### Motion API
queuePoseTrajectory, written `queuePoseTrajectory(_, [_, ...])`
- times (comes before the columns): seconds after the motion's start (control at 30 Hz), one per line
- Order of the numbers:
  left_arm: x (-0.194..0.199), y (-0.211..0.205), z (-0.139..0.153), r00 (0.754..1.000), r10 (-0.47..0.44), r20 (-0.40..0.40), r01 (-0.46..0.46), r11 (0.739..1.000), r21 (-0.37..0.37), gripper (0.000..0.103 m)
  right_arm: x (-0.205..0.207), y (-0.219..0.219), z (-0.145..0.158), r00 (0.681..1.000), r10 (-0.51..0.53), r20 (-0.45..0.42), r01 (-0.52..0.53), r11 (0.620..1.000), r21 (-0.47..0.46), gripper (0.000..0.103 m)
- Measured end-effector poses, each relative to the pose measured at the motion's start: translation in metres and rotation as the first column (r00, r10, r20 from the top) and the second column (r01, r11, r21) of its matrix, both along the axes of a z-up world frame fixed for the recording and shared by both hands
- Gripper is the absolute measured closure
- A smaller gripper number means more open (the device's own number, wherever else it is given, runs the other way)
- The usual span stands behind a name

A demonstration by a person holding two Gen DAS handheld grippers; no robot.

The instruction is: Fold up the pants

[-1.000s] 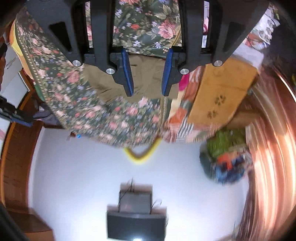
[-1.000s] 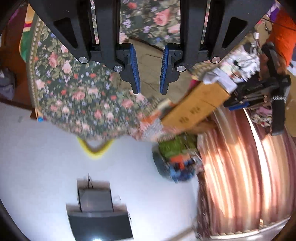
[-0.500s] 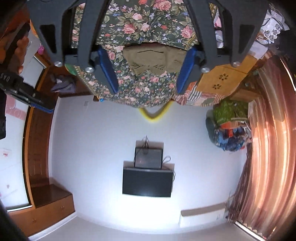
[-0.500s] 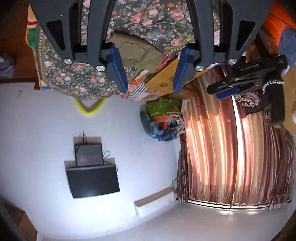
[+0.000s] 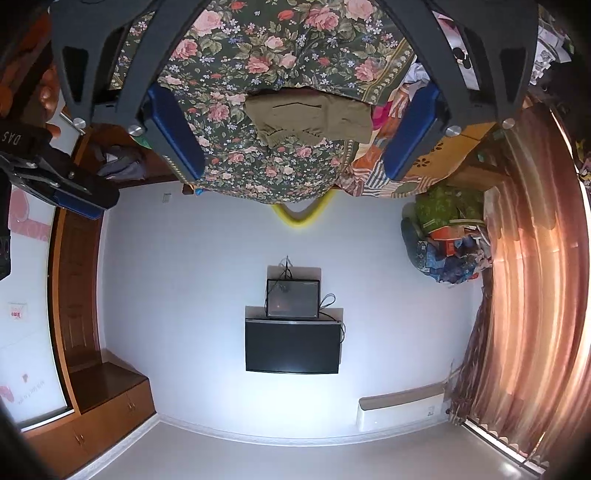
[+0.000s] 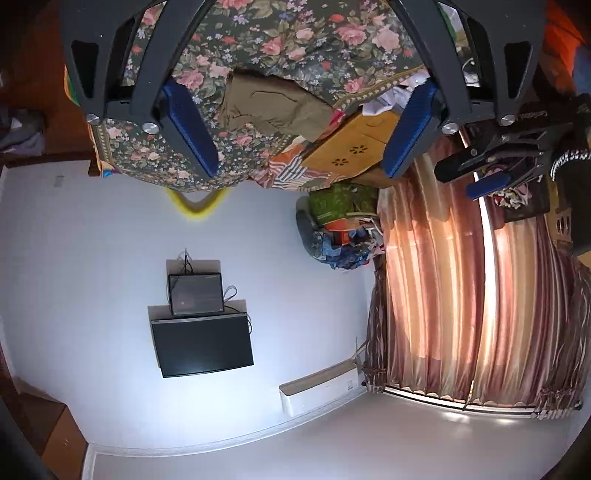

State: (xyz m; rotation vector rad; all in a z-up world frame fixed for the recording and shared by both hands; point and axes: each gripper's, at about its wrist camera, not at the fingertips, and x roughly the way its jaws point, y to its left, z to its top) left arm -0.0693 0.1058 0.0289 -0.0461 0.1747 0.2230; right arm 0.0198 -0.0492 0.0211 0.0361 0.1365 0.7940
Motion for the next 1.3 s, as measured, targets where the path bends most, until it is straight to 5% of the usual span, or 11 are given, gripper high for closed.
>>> queuePoseTrajectory(0.17, [-0.002,0.001,-0.004,1.0,0.005,0.001,-0.005,1.0,-0.011,0.001,-0.008,-0.006,-0.002,0.999,-0.03,0.014,0.03,0.999,0.015,0.001])
queuePoseTrajectory(1.3, [0.0,0.001,-0.009,1.0,0.001,0.002,-0.001,1.0,-0.019,0.0,-0.017,-0.004,-0.001,0.997,-0.065,0.03,0.065,0.998,-0.015,0.001])
